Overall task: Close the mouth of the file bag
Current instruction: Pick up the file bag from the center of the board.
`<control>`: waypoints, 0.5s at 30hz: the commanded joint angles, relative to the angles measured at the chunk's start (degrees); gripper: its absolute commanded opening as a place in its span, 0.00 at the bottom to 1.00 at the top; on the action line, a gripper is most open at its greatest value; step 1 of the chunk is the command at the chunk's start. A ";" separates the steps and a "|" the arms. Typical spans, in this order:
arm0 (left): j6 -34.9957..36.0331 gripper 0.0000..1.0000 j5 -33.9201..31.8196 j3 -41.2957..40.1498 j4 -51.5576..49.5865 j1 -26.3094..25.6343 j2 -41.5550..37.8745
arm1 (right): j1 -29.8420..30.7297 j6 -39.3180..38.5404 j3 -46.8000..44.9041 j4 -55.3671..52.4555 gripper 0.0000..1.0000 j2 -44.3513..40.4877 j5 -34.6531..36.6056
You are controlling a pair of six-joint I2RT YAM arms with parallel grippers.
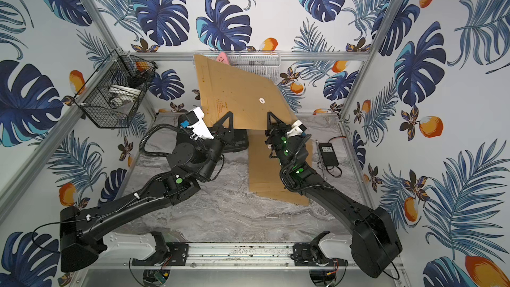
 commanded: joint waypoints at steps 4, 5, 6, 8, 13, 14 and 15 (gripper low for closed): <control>-4.72 0.64 1.40 1.32 -26.14 0.02 -6.36 | -5.79 -12.46 1.94 -12.70 0.00 -4.80 -5.08; -4.83 0.68 0.38 2.40 -32.13 0.10 -6.96 | -8.18 -16.46 2.70 -15.54 0.00 -5.72 -6.35; -4.60 0.72 -0.84 3.67 -37.65 0.19 -7.38 | -9.27 -21.12 3.86 -19.04 0.00 -6.46 -7.54; -5.30 0.76 -1.79 5.53 -46.50 1.34 -8.01 | -10.30 -29.98 6.69 -25.58 0.00 -7.08 -9.16; -4.61 0.77 14.57 4.65 -52.01 13.02 -7.98 | -10.82 -51.03 16.93 -39.68 0.00 -3.60 -18.86; -4.17 0.77 19.54 5.02 -52.39 15.82 -6.82 | -10.81 -54.90 19.09 -42.86 0.00 -2.51 -21.00; -3.42 0.77 23.93 5.39 -52.00 17.83 -5.66 | -10.77 -58.48 20.83 -45.60 0.00 -1.81 -22.61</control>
